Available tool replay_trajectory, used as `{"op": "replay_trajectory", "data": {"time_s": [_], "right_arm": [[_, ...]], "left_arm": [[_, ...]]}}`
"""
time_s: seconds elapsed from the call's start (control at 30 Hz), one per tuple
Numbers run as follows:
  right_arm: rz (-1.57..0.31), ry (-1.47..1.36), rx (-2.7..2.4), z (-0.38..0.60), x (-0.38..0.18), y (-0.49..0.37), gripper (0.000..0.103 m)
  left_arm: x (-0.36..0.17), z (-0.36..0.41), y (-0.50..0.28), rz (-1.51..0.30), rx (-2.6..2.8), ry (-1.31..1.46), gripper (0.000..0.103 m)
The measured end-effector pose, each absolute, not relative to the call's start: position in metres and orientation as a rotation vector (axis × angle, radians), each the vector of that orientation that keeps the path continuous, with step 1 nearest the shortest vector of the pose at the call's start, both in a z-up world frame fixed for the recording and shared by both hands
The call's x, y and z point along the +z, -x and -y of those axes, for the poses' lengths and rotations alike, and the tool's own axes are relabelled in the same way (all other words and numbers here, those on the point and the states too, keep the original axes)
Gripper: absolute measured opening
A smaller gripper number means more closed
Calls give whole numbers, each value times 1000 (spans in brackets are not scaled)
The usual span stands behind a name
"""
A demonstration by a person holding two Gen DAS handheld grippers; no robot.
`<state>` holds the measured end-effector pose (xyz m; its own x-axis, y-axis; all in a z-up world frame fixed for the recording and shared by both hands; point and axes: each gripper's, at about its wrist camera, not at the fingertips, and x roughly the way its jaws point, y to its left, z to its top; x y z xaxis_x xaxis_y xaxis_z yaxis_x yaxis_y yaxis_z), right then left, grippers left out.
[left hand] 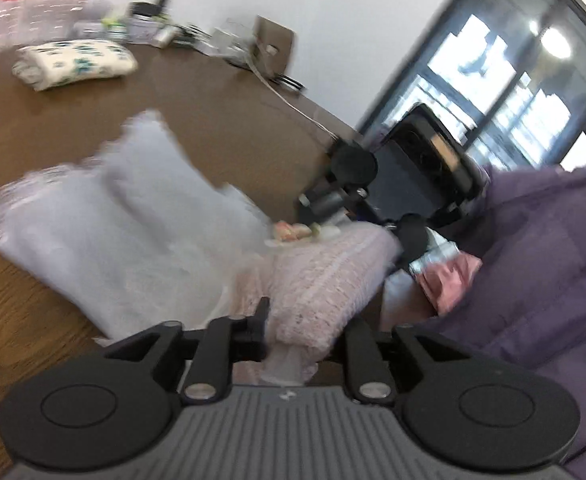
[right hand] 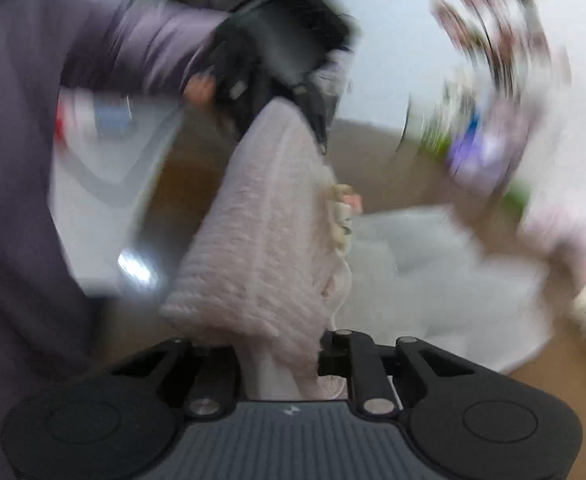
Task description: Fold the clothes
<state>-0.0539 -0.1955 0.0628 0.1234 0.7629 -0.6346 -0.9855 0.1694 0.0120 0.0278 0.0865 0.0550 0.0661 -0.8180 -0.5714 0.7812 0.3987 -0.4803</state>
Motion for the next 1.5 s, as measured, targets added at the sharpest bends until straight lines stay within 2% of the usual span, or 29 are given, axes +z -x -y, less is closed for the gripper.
{"op": "replay_trajectory", "data": {"time_s": [0.1, 0.17, 0.23, 0.27, 0.3, 0.33, 0.37, 0.4, 0.43, 0.47, 0.5, 0.57, 0.63, 0.73, 0.83, 0.87, 0.9, 0.93, 0.97, 1.0, 1.03, 1.07, 1.27, 1.33, 1.37, 1.4, 1.43, 1.47, 1.5], "right_arm": [[-806, 138, 1435, 210, 61, 11, 14], [-912, -26, 1462, 217, 53, -12, 14], [-1005, -195, 1476, 224, 43, -34, 14], [-1041, -300, 1448, 230, 37, -47, 17], [-1072, -398, 1412, 236, 32, -58, 25], [-1087, -458, 1346, 244, 29, -64, 32], [-1100, -517, 1279, 251, 26, -69, 58], [-1105, -567, 1214, 259, 23, -73, 68], [-1073, -570, 1173, 267, 27, -69, 70], [-1041, -573, 1132, 275, 30, -65, 77], [-1009, -574, 1092, 282, 34, -60, 78], [-949, -536, 1020, 294, 45, -45, 78], [-887, -448, 946, 301, 57, -22, 78], [-835, -329, 815, 302, 67, 1, 78], [-828, -338, 730, 317, 64, 10, 78], [-826, -363, 735, 321, 60, 10, 71], [-825, -389, 741, 325, 56, 10, 55], [-827, -412, 745, 328, 52, 9, 47], [-850, -426, 744, 328, 48, 5, 40], [-872, -436, 744, 328, 44, 2, 40], [-880, -432, 746, 328, 44, 3, 40], [-885, -428, 746, 329, 45, 4, 43], [-787, -354, 524, 370, 77, 34, 51], [-723, -331, 471, 373, 85, 52, 59], [-697, -324, 464, 370, 86, 57, 70], [-674, -317, 459, 367, 85, 60, 77], [-673, -316, 463, 362, 82, 58, 77], [-691, -332, 459, 358, 75, 52, 71], [-710, -348, 455, 355, 69, 46, 56]], "left_arm": [[52, -112, -31, -851, -1102, 195, 63], [45, -122, -34, -809, -1042, 292, 64], [36, -128, -43, -791, -982, 432, 31], [32, -129, -51, -795, -938, 511, 26], [29, -127, -58, -801, -856, 559, 25], [25, -125, -66, -807, -771, 604, 25], [21, -122, -73, -824, -709, 643, 25], [18, -121, -77, -822, -666, 682, 31], [18, -119, -77, -795, -626, 699, 47], [17, -118, -77, -767, -586, 716, 53], [20, -115, -75, -732, -592, 701, 55], [27, -108, -69, -701, -592, 645, 60], [33, -97, -61, -692, -589, 581, 73], [39, -71, -51, -711, -594, 490, 85], [39, -45, -48, -708, -584, 440, 87], [38, -37, -49, -714, -580, 438, 87], [38, -27, -51, -732, -594, 442, 87], [38, -17, -53, -750, -610, 445, 87], [37, -6, -52, -762, -609, 405, 85], [36, 6, -51, -774, -607, 362, 74], [35, 17, -50, -785, -605, 319, 56], [31, 26, -44, -805, -551, 240, 49], [25, 41, 0, -758, -410, 232, 44], [27, 48, 11, -769, -370, 281, 42], [30, 50, 17, -753, -375, 290, 43], [34, 49, 23, -730, -375, 302, 48], [38, 46, 27, -697, -372, 315, 63], [41, 43, 28, -674, -356, 305, 75], [43, 41, 28, -650, -340, 295, 87]]}}
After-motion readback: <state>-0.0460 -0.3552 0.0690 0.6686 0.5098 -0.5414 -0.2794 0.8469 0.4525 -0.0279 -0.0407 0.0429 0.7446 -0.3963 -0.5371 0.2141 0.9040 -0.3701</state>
